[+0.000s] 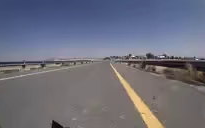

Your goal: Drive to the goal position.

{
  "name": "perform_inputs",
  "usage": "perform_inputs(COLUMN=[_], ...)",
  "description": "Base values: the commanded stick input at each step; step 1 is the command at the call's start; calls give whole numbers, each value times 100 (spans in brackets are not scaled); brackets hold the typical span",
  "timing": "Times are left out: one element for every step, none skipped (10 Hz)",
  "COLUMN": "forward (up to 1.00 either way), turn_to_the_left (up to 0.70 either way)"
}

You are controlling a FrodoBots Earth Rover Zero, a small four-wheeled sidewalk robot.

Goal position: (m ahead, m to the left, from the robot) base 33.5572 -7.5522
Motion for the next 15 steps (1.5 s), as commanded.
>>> perform_inputs(forward=[100,100,100,100,100,100,100,100,100,100,100,100,100,100,100], turn_to_the_left=[0,0,0,0,0,0,0,0,0,0,0,0,0,0,0])
